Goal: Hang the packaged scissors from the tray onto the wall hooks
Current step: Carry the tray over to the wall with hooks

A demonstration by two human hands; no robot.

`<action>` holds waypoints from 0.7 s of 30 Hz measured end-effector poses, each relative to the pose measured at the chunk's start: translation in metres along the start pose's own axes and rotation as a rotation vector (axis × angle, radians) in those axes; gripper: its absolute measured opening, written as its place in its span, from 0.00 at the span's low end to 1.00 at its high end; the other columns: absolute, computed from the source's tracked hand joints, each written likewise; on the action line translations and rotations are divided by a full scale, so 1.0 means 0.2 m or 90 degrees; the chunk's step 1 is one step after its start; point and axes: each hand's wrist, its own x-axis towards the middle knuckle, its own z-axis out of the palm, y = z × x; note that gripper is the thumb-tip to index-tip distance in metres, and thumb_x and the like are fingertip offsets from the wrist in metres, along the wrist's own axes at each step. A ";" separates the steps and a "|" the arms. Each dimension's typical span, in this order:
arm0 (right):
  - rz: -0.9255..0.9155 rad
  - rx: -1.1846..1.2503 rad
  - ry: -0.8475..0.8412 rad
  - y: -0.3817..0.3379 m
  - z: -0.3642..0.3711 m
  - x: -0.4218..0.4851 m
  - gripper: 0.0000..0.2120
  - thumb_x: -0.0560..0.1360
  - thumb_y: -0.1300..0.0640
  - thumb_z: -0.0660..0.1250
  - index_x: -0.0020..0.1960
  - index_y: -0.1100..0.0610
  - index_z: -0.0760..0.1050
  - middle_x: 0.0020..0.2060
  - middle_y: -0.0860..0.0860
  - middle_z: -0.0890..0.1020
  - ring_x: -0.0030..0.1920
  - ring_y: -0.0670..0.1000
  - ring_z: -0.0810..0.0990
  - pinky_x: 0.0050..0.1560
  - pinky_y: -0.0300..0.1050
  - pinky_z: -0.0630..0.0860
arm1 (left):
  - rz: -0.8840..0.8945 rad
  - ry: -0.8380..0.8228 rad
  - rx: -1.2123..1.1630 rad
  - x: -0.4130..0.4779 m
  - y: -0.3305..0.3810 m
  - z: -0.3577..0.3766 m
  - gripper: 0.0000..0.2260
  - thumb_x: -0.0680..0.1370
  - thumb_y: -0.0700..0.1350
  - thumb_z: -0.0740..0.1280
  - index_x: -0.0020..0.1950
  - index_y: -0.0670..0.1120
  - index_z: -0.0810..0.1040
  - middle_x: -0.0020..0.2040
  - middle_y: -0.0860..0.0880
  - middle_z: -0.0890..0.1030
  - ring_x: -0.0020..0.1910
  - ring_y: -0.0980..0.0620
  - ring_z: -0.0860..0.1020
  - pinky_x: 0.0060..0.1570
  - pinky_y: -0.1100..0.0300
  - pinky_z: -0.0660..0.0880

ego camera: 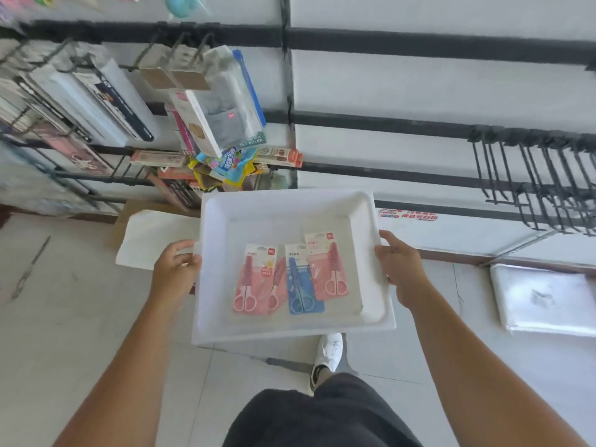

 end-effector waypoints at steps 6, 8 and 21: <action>0.072 0.027 0.054 0.07 0.13 0.23 0.22 0.82 0.66 0.58 0.68 0.46 0.75 0.41 0.43 0.80 0.37 0.47 0.77 0.37 0.38 0.74 | -0.056 -0.056 0.035 0.25 -0.05 0.12 0.14 0.80 0.37 0.65 0.64 0.50 0.75 0.55 0.44 0.81 0.44 0.51 0.80 0.34 0.58 0.74; 0.111 0.045 0.085 0.13 0.20 0.28 0.22 0.82 0.65 0.57 0.70 0.47 0.75 0.39 0.47 0.81 0.37 0.52 0.74 0.38 0.41 0.73 | -0.067 -0.080 0.046 0.32 -0.08 0.16 0.14 0.80 0.37 0.65 0.64 0.50 0.74 0.56 0.45 0.81 0.48 0.48 0.80 0.36 0.57 0.75; 0.224 0.076 0.188 0.32 0.55 0.46 0.25 0.81 0.65 0.55 0.72 0.47 0.74 0.42 0.52 0.79 0.35 0.52 0.69 0.31 0.38 0.71 | -0.108 -0.180 0.091 0.79 -0.24 0.27 0.21 0.81 0.39 0.62 0.72 0.55 0.71 0.69 0.47 0.77 0.62 0.45 0.78 0.59 0.45 0.77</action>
